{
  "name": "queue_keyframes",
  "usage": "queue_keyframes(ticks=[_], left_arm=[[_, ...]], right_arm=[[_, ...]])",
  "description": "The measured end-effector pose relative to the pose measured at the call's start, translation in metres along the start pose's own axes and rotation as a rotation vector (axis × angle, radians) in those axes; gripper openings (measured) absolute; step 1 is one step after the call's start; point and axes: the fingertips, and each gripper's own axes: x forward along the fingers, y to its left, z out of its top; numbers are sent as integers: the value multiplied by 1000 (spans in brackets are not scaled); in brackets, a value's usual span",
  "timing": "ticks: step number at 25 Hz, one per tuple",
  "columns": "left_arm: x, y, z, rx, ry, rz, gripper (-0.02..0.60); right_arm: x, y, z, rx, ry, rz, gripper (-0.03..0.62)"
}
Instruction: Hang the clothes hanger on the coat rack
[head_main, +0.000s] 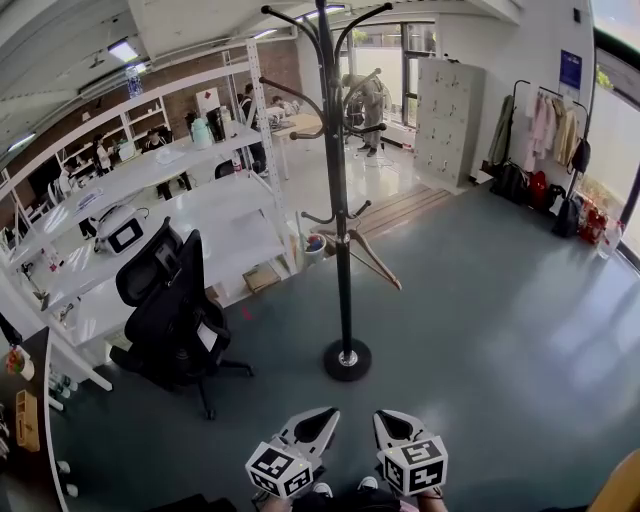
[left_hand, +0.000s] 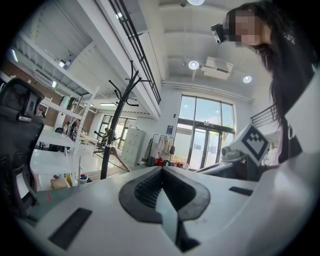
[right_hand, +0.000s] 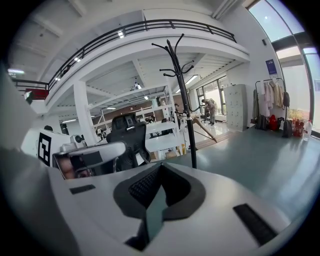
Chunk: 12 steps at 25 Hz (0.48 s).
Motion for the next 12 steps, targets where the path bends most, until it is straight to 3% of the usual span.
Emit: queue_keyframes(ticks=[12], left_arm=[[2,2,0,10,1,-20,0]], right_arm=[[2,0,1,2,-8,-17,9]])
